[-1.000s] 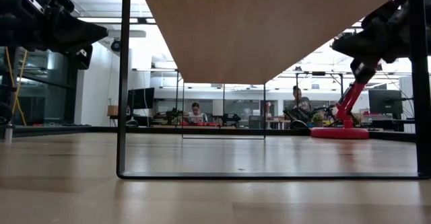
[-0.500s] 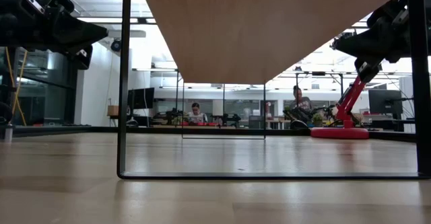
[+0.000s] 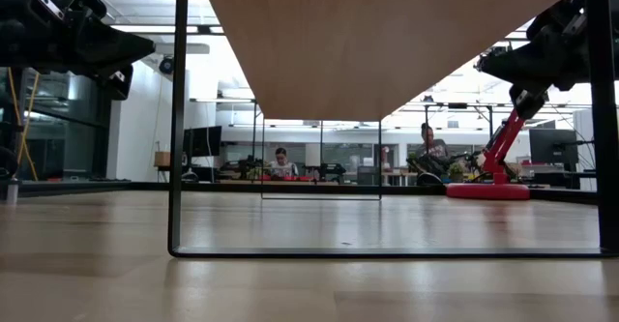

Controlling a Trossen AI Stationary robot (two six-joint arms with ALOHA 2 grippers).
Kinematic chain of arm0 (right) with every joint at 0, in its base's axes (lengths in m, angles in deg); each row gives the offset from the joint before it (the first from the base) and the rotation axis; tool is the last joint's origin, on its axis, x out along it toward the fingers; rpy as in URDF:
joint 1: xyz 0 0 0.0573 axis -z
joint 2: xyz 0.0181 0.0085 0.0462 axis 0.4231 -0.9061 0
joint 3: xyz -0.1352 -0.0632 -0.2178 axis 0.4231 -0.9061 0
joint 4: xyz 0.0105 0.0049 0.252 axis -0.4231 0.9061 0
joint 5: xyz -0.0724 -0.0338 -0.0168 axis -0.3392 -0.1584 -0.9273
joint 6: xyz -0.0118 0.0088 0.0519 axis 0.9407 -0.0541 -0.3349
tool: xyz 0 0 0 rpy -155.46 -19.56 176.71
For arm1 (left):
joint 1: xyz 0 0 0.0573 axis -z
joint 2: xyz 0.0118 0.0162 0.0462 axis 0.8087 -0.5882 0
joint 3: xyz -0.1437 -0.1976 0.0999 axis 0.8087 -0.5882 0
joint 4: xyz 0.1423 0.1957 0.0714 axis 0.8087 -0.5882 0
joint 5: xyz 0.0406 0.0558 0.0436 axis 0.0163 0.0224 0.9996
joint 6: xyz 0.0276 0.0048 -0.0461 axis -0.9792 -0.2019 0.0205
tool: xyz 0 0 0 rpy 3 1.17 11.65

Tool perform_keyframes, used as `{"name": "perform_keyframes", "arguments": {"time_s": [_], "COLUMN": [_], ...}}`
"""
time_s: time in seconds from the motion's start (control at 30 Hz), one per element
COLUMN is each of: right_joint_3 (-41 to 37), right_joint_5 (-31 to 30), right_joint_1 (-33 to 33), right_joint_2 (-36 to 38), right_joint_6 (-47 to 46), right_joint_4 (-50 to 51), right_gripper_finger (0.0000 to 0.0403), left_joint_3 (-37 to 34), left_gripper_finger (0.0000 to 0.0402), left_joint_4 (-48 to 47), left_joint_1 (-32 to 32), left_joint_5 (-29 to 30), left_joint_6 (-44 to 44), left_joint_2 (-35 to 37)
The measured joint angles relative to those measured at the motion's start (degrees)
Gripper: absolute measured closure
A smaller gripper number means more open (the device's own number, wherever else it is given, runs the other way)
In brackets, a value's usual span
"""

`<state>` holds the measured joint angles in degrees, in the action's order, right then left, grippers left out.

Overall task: Stack baskets on shelf by color
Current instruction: Return to Home Position

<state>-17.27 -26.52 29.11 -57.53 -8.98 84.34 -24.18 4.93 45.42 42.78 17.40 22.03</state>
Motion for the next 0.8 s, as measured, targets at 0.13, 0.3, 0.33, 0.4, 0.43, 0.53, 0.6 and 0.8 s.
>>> {"name": "perform_keyframes", "arguments": {"time_s": [0.13,0.3,0.33,0.4,0.43,0.53,0.6,0.8], "right_joint_3": [0.0,0.0,0.0,0.0,0.0,0.0,0.0,0.0], "right_joint_5": [0.0,0.0,0.0,0.0,0.0,0.0,0.0,0.0], "right_joint_1": [0.0,0.0,0.0,0.0,0.0,0.0,0.0,0.0], "right_joint_2": [0.0,0.0,0.0,0.0,0.0,0.0,0.0,0.0], "right_joint_6": [-2.3,-2.1,-2.2,-2.4,-2.3,-2.2,-2.2,-2.2], "right_joint_4": [0.0,0.0,0.0,0.0,0.0,0.0,0.0,0.0], "right_gripper_finger": [0.0403,0.0403,0.0403,0.0403,0.0403,0.0403,0.0403,0.0403], "left_joint_3": [0.0,0.0,0.0,0.0,0.0,0.0,0.0,0.0], "left_gripper_finger": [0.0401,0.0401,0.0401,0.0401,0.0401,0.0401,0.0401,0.0401], "left_joint_4": [0.0,0.0,0.0,0.0,0.0,0.0,0.0,0.0], "left_joint_1": [0.0,0.0,0.0,0.0,0.0,0.0,0.0,0.0], "left_joint_5": [0.0,0.0,0.0,0.0,0.0,0.0,0.0,0.0], "left_joint_6": [0.0,0.0,0.0,0.0,0.0,0.0,0.0,0.0], "left_joint_2": [0.0,0.0,0.0,0.0,0.0,0.0,0.0,0.0]}}
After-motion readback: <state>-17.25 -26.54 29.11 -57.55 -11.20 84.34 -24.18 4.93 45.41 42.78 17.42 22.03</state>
